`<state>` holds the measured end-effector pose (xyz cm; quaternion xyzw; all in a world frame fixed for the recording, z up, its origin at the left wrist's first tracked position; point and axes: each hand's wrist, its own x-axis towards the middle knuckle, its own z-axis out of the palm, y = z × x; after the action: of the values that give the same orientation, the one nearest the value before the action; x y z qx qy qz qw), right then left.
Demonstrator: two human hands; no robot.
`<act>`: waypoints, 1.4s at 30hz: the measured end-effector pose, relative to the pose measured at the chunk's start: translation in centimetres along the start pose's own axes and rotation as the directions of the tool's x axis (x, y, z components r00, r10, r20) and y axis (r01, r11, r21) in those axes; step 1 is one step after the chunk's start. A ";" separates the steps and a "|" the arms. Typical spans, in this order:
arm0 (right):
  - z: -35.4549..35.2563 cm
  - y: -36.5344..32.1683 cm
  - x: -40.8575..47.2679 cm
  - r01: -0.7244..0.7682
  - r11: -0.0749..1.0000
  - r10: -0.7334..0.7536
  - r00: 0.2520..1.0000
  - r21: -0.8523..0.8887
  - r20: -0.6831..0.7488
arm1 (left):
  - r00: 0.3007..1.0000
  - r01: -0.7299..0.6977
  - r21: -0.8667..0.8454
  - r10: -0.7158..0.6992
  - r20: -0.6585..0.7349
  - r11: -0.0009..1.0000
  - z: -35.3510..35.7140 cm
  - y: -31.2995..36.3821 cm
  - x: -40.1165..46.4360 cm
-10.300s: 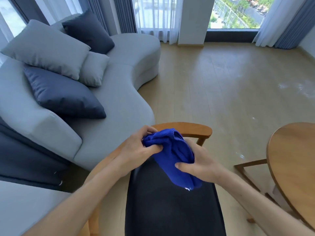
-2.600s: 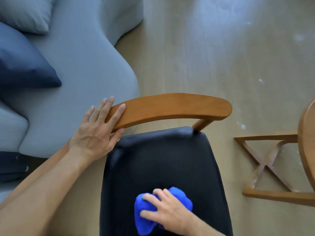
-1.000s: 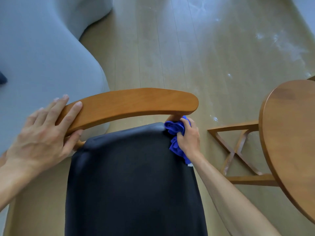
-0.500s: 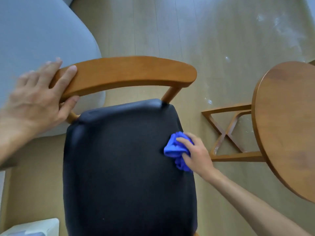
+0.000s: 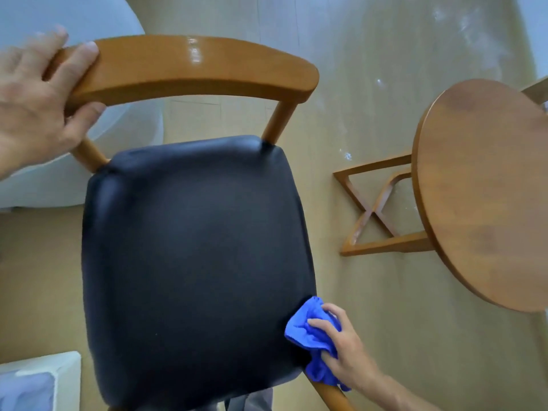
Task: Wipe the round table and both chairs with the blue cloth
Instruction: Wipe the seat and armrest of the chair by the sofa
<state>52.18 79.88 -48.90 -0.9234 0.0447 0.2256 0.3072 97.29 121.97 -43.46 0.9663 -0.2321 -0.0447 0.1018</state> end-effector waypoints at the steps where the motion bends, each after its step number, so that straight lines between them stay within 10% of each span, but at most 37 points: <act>1: -1.0 0.0 -0.2 0.005 1.000 -0.005 0.999 -0.009 0.053 | 0.999 0.033 0.044 -0.031 -0.034 0.998 -0.2 0.0 0.0; 8: -7.6 -6.3 14.2 -0.025 1.000 0.021 0.948 -0.008 -0.319 | 0.990 0.103 0.182 -0.083 -0.114 0.978 -3.9 4.7 -2.9; 13: -2.1 -19.3 24.2 0.126 0.976 -0.180 0.925 -0.179 -0.333 | 0.989 0.148 0.334 -0.146 -0.031 0.931 -4.9 3.5 -7.9; 18: 9.6 -26.4 19.7 0.261 0.835 -0.344 0.935 -0.485 -0.088 | 0.973 0.211 0.413 -0.231 -0.002 0.886 -6.1 2.7 -11.2; 22: 10.7 -19.5 7.5 0.680 0.557 -0.587 0.729 -0.477 0.353 | 0.955 0.255 0.430 -0.296 0.029 0.866 -7.1 2.5 -12.4; 27: 3.2 -13.6 4.8 0.831 0.425 -0.535 0.551 -0.360 0.640 | 0.933 0.298 0.394 -0.353 0.074 0.870 -8.0 2.7 -13.3; 33: 8.9 -27.2 15.6 0.589 0.658 -0.602 0.786 -0.469 0.142 | 0.935 0.271 0.409 -0.339 0.104 0.871 -7.5 2.4 -13.2; 36: 13.8 -32.5 16.3 0.560 0.614 -0.522 0.817 -0.556 0.246 | 0.937 0.265 0.445 -0.338 0.091 0.855 -7.3 2.2 -13.4; 42: 14.4 -23.4 7.4 0.878 0.186 -0.678 0.439 -0.440 0.590 | 0.947 0.235 0.456 -0.309 0.093 0.858 -7.3 2.2 -13.4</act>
<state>58.35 107.65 -49.54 -0.8103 -0.5658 0.1528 0.0043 85.41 127.44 -35.38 0.9803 -0.1046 -0.0838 -0.1453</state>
